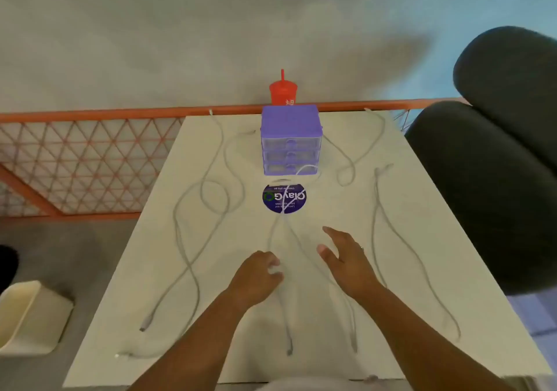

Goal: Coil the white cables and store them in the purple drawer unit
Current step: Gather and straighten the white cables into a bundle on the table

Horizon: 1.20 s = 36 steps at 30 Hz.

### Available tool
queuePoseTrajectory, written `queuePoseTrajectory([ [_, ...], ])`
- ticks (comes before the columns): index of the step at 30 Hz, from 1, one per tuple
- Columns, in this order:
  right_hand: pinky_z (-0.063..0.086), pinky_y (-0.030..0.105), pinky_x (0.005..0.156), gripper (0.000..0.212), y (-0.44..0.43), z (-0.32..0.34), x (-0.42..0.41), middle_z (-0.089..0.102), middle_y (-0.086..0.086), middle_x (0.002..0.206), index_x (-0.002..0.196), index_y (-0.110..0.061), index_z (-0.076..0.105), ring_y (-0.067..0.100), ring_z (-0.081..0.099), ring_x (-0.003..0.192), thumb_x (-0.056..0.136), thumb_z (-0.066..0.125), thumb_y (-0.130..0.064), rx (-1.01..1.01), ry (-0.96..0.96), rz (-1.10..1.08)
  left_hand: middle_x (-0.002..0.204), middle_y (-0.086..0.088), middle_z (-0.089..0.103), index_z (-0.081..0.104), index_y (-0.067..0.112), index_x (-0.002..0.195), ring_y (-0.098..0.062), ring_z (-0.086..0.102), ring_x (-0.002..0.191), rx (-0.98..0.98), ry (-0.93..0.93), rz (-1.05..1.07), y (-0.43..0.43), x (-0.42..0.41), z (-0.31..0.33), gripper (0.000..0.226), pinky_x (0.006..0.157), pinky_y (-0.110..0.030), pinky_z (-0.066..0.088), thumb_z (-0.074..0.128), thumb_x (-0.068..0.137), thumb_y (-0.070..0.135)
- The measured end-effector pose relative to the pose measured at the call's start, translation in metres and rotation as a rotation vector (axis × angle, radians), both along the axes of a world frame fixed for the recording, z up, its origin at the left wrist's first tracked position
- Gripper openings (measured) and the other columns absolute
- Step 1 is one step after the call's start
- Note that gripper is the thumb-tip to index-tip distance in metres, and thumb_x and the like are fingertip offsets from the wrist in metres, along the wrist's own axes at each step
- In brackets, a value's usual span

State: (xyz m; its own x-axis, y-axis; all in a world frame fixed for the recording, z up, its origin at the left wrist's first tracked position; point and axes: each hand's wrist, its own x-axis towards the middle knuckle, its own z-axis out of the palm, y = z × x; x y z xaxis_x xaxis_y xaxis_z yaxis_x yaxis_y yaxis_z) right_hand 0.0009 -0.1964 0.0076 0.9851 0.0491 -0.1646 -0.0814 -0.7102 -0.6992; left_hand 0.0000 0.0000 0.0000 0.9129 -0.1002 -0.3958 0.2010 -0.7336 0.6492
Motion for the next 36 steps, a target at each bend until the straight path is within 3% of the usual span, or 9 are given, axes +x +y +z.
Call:
queuePoseTrajectory([
  [2,0.021,0.032,0.109,0.094,0.000,-0.009,-0.008,0.036,0.000,0.145,0.142,-0.024,0.032,0.018,0.034,0.133,0.071,0.010,-0.080,-0.055,0.024,0.054,0.096,0.002,0.052,0.053,0.019,0.089,-0.014,0.051,0.088,0.156,0.045,-0.078,-0.005,-0.007,-0.010,0.014,0.072,-0.021,0.036,0.057,0.083,0.031],
  [4,0.021,0.032,0.110,0.074,-0.003,-0.021,-0.017,0.034,0.000,0.146,0.142,-0.024,0.030,0.018,0.034,0.133,0.084,0.024,-0.069,-0.097,0.099,0.085,0.090,0.000,0.053,0.054,0.017,0.085,-0.018,0.054,0.086,0.245,0.137,-0.112,-0.010,-0.019,-0.021,0.016,0.069,-0.025,0.038,0.055,0.081,0.033],
  [9,0.027,0.032,0.107,0.052,-0.017,-0.041,-0.030,0.038,0.002,0.143,0.141,-0.023,0.034,0.020,0.039,0.129,0.094,0.043,-0.043,-0.102,0.227,0.052,0.086,0.000,0.052,0.042,0.024,0.062,-0.019,0.057,0.087,0.252,0.092,-0.043,-0.014,-0.035,-0.035,0.025,0.072,-0.027,0.041,0.055,0.082,0.030],
  [14,0.033,0.023,0.092,0.039,-0.025,-0.046,-0.031,0.049,0.005,0.129,0.131,-0.016,0.048,0.019,0.049,0.115,0.094,0.048,-0.030,-0.069,0.272,0.000,0.070,0.004,0.050,0.041,0.023,0.057,-0.016,0.052,0.077,0.244,0.107,-0.040,-0.009,-0.027,-0.038,0.031,0.065,-0.024,0.036,0.055,0.085,0.025],
  [20,0.032,0.018,0.088,0.040,-0.030,-0.053,-0.028,0.048,0.002,0.121,0.130,-0.015,0.050,0.016,0.050,0.110,0.091,0.054,-0.025,-0.081,0.306,0.000,0.064,0.006,0.048,0.042,0.019,0.059,-0.007,0.044,0.057,0.141,0.104,0.109,-0.001,-0.028,-0.043,0.030,0.051,-0.018,0.031,0.051,0.088,0.018],
  [25,0.030,0.017,0.082,0.039,-0.032,-0.057,-0.023,0.040,-0.008,0.103,0.129,-0.017,0.050,0.007,0.043,0.093,0.091,0.054,-0.023,-0.102,0.276,0.015,0.066,-0.010,0.058,0.036,0.012,0.082,-0.020,0.050,0.053,-0.338,0.279,0.499,-0.001,-0.029,-0.033,0.017,0.040,-0.021,0.040,0.030,0.094,0.001],
  [29,0.030,0.018,0.080,0.039,-0.031,-0.058,-0.018,0.041,-0.006,0.101,0.129,-0.019,0.049,0.009,0.044,0.091,0.091,0.054,-0.023,-0.113,0.280,0.027,0.065,-0.002,0.043,0.045,0.015,0.093,-0.013,0.032,0.049,-0.396,0.391,0.576,0.007,-0.032,-0.024,0.015,0.042,-0.020,0.027,0.031,0.097,0.013],
  [33,0.039,0.027,0.093,0.044,-0.020,-0.045,-0.009,0.047,0.003,0.117,0.133,-0.021,0.046,0.018,0.050,0.112,0.090,0.055,-0.026,-0.044,0.287,0.009,0.061,0.001,0.035,0.054,0.020,0.091,-0.010,0.026,0.048,-0.353,0.363,0.417,0.008,-0.026,0.003,0.025,0.045,-0.019,0.020,0.031,0.099,0.025],
  [36,0.036,0.035,0.105,0.043,0.004,-0.016,0.006,0.044,0.005,0.133,0.136,-0.022,0.042,0.021,0.046,0.123,0.093,0.051,-0.023,0.038,0.099,0.065,0.062,0.007,0.039,0.058,0.017,0.088,-0.005,0.033,0.052,-0.209,0.196,0.165,0.004,-0.018,0.031,0.030,0.046,-0.019,0.026,0.030,0.098,0.023],
])
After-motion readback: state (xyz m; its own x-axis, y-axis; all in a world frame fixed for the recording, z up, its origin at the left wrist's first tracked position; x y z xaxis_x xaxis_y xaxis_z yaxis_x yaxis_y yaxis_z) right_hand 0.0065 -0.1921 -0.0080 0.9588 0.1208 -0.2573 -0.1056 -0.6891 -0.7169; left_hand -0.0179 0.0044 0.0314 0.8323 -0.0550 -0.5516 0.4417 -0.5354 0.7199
